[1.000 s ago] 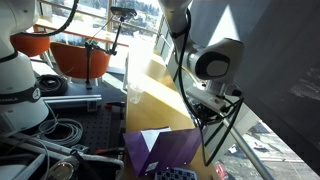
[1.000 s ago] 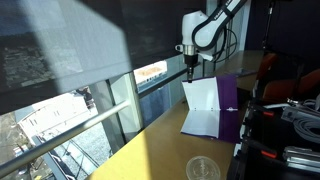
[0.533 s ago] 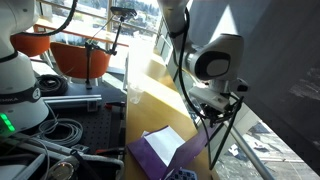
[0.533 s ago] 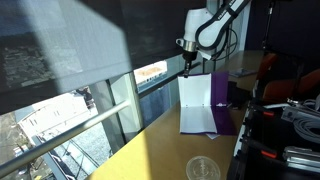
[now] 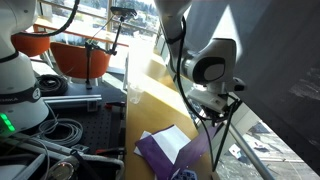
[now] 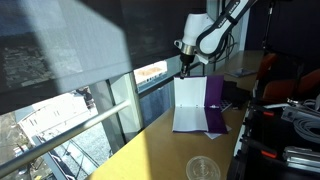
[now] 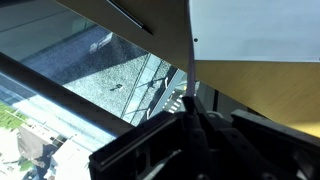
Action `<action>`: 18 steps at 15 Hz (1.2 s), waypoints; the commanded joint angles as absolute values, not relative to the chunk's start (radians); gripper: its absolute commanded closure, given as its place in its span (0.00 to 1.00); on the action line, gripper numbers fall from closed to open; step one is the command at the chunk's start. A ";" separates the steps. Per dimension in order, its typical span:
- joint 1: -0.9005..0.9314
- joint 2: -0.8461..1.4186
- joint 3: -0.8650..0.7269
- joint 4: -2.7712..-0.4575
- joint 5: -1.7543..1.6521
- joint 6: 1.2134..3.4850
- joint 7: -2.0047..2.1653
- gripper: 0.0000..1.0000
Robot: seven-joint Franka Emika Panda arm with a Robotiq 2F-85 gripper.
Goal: Close the purple file holder
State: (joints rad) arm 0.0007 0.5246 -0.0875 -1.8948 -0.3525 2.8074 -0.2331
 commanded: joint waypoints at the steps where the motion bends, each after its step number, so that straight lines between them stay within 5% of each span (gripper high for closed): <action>1: 0.062 0.523 -0.130 -1.912 -0.403 2.843 -0.166 0.81; 12: 0.010 0.356 -0.039 -1.980 -0.207 2.663 -0.131 0.01; 18: -0.245 0.311 0.069 -2.040 0.222 2.488 -0.499 0.00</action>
State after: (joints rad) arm -0.1391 0.3332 0.0180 -2.0095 0.0579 2.5614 -0.3430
